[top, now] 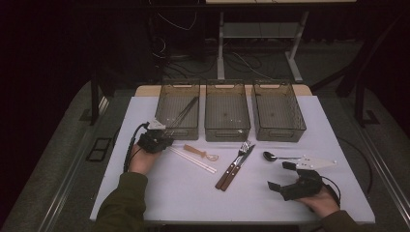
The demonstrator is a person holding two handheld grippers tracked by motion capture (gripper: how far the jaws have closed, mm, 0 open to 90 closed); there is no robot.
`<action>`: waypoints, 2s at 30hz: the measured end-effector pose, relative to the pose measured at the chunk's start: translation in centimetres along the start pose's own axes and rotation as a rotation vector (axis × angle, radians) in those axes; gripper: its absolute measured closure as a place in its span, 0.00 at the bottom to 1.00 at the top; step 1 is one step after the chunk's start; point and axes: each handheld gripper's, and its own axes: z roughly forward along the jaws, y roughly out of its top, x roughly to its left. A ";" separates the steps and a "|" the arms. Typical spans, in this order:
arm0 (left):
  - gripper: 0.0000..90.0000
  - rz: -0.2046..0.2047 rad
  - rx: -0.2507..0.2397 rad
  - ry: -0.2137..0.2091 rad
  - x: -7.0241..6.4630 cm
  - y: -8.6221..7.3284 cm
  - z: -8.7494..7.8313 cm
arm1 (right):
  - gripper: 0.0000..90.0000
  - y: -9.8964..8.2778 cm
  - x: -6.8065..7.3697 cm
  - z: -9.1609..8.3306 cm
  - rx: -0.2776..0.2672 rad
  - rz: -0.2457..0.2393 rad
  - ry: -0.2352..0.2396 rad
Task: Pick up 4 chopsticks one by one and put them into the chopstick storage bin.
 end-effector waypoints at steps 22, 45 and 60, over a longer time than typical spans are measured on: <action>1.00 -0.001 0.021 0.039 0.6 -0.5 0.3 | 0.01 0.0 0.1 -0.1 0.001 -0.001 0.000; 1.00 0.024 0.074 0.072 1.0 -1.3 -1.2 | 0.01 0.0 0.1 -0.2 -0.002 -0.009 -0.003; 1.00 0.013 0.084 0.071 1.0 -2.3 -2.3 | 0.01 0.0 0.2 -0.2 -0.002 -0.010 -0.003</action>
